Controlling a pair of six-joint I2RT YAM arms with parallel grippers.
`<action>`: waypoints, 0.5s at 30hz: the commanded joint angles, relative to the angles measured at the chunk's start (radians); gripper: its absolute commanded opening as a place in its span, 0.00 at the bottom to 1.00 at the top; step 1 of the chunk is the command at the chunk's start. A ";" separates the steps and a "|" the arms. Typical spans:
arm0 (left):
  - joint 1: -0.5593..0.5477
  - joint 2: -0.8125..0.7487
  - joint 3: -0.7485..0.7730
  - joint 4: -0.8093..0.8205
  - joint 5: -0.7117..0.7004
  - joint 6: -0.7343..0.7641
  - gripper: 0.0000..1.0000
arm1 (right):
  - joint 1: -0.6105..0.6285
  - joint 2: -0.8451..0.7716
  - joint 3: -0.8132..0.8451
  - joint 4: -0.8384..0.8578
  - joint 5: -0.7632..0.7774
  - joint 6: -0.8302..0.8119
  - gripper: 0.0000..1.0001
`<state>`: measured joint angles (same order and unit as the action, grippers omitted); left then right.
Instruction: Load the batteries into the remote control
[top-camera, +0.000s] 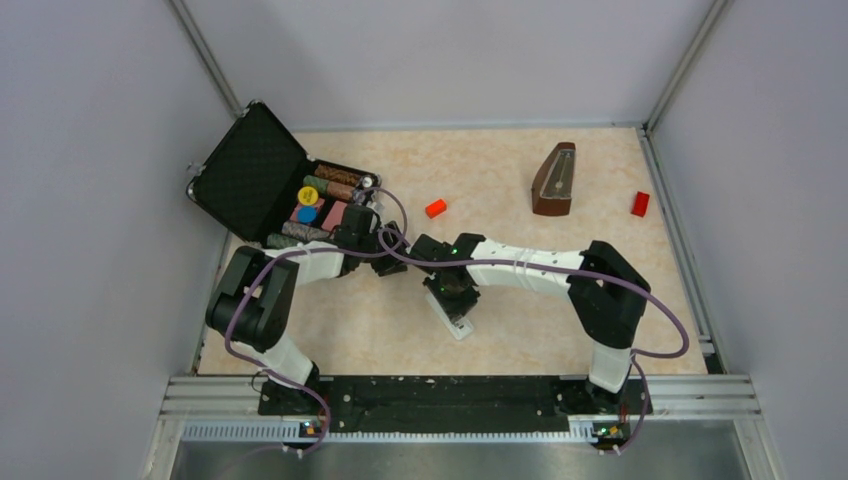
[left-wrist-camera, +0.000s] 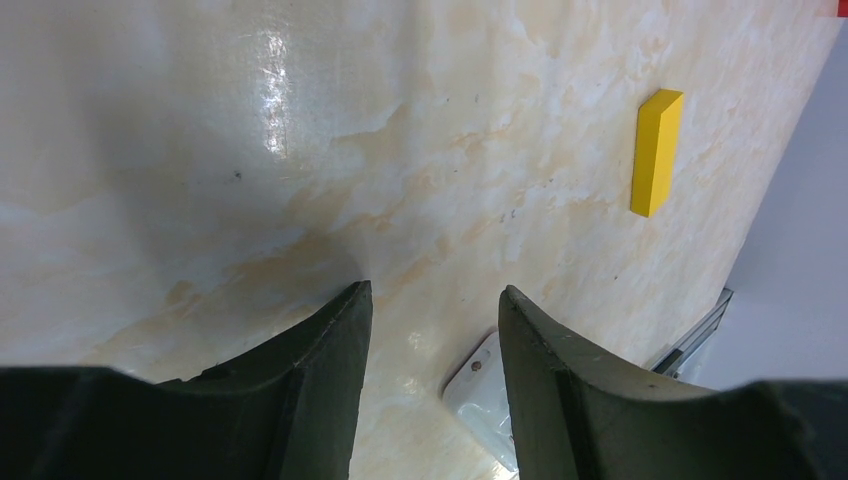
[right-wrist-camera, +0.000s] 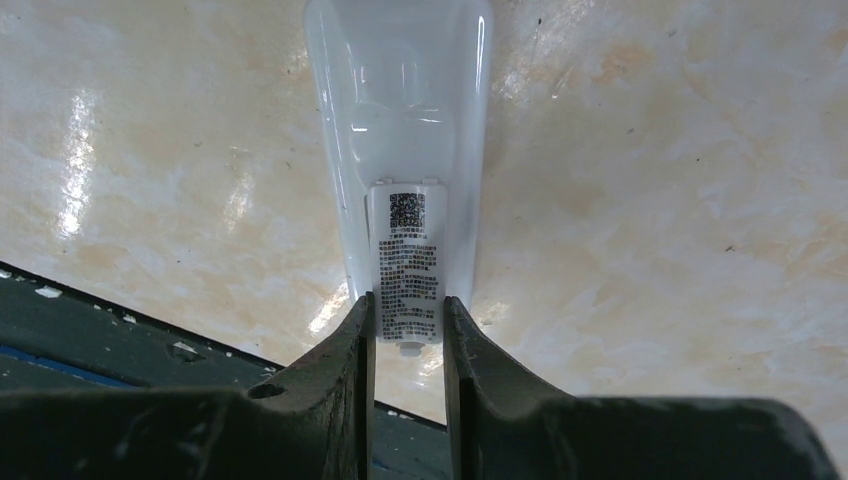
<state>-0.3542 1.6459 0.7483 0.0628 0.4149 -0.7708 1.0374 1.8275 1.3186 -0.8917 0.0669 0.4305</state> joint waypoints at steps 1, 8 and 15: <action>0.007 0.025 -0.017 0.031 0.001 -0.002 0.55 | -0.003 -0.024 0.026 -0.025 0.006 0.001 0.09; 0.009 0.033 -0.018 0.037 0.001 -0.007 0.55 | -0.001 -0.034 0.017 -0.021 -0.008 -0.023 0.09; 0.009 0.038 -0.020 0.038 0.001 -0.011 0.55 | 0.000 -0.051 0.000 -0.011 -0.023 -0.042 0.08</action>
<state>-0.3477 1.6608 0.7467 0.0902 0.4343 -0.7879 1.0378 1.8263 1.3174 -0.8925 0.0589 0.4061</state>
